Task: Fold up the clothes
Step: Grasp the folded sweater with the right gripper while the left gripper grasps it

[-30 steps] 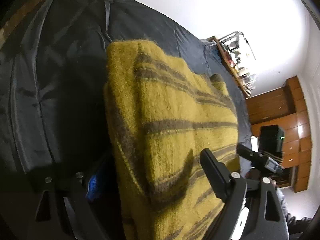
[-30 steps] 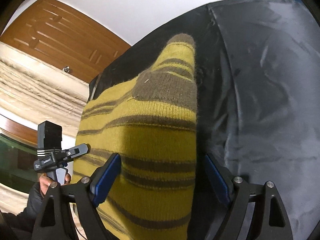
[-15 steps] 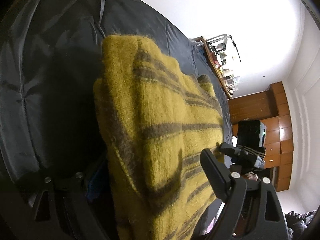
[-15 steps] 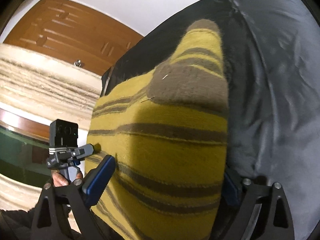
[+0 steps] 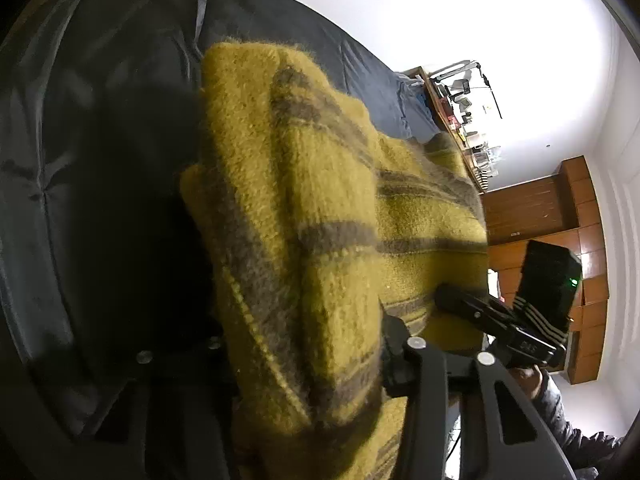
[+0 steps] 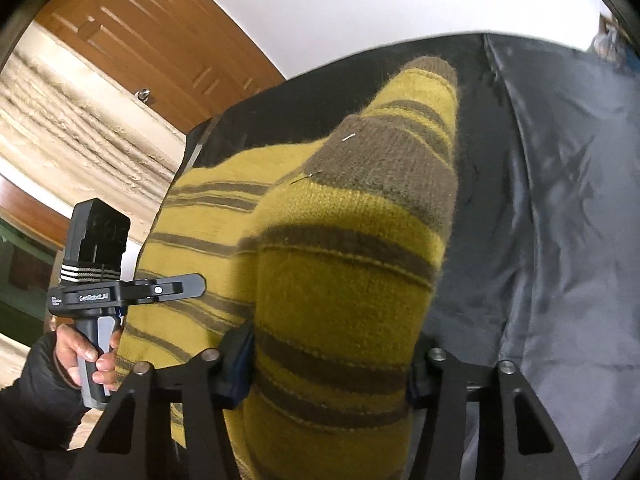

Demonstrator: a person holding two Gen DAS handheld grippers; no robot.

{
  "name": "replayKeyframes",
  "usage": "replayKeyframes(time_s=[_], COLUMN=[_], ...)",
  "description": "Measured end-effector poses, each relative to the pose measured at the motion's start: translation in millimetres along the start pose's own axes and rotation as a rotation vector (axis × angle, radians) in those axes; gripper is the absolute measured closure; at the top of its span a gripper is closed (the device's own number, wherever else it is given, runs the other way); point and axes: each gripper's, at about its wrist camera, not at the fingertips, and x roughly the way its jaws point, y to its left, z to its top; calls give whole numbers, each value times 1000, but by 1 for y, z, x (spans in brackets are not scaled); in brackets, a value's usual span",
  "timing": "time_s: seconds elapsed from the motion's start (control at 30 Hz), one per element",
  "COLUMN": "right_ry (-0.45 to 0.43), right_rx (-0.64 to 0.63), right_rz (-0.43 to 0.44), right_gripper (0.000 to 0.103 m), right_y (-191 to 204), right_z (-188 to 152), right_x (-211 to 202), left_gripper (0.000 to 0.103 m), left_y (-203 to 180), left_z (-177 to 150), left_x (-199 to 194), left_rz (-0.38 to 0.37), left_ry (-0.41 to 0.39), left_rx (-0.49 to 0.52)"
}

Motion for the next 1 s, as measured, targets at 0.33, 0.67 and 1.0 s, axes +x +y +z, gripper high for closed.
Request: replayKeyframes(time_s=[0.33, 0.67, 1.0], right_ry=[-87, -176, -290], right_rx=[-10, 118, 252], right_rz=[-16, -122, -232], right_gripper=[49, 49, 49], right_y=[0, -77, -188], right_z=[-11, -59, -115], right_x=[-48, -134, -235], left_gripper=[58, 58, 58], left_y=[-45, -154, -288], left_z=[-3, -18, -40], left_x=[8, 75, 181], left_rz=[-9, -69, -112], left_ry=[9, 89, 170], left_rx=[39, 139, 244])
